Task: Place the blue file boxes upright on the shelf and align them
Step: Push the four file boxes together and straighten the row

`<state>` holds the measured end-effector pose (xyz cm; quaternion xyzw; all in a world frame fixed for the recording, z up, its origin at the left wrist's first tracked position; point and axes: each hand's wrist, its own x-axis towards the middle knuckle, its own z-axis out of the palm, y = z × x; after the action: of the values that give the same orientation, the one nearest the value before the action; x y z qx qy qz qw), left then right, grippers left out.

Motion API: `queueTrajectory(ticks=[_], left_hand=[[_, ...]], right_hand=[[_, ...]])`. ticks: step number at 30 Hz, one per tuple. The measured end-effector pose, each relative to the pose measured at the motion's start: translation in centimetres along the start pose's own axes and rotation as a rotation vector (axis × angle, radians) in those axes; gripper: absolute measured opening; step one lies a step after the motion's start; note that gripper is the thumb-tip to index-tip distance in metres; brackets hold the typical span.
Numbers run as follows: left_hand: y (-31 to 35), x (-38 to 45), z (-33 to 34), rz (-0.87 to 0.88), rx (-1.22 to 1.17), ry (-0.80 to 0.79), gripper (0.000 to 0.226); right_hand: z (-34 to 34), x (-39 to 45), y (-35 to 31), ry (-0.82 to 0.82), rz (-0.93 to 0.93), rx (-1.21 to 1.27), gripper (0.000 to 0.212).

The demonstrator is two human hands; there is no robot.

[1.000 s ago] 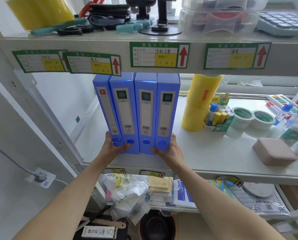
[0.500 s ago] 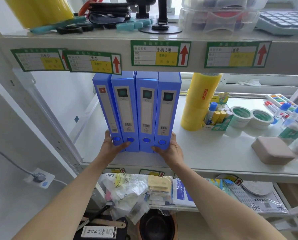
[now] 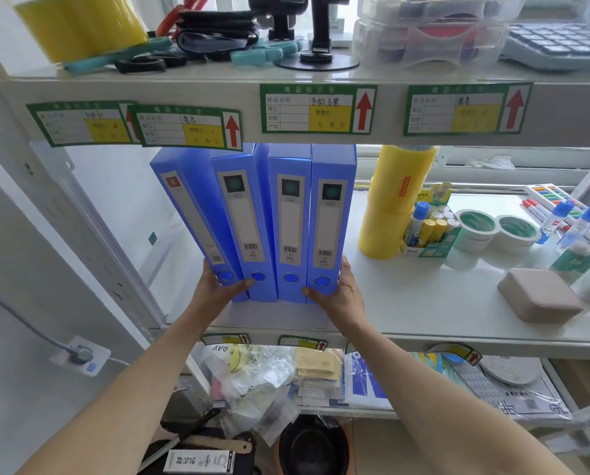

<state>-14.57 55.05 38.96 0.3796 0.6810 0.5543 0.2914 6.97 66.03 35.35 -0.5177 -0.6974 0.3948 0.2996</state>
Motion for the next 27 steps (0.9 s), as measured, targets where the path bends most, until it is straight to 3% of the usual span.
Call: queueTrajectory(ticks=[7,13,18,23,27], left_hand=[[1.6,0.4,-0.3,0.043,-0.039,0.009,0.071],[2.1,1.0,-0.4,0.032,0.081,-0.082,0.073],[2.6,1.4,-0.5,0.05,0.198,-0.139,0.072],[2.6,1.4,-0.6,0.052,0.209,-0.113,0.076],[2.5,1.2,-0.5,0.08,0.169,-0.066,0.079]], right_hand=[[-0.1,0.2,-0.4,0.011,-0.026,0.019,0.112],[-0.2,0.4,-0.6,0.005,-0.048,0.033,0.093],[-0.2,0.4,-0.7,-0.003,-0.063,0.035,0.092],[-0.5,0.2,-0.8,-0.007,-0.054,0.038,0.098],[-0.6,0.4,-0.5,-0.028,-0.03,0.056,0.116]])
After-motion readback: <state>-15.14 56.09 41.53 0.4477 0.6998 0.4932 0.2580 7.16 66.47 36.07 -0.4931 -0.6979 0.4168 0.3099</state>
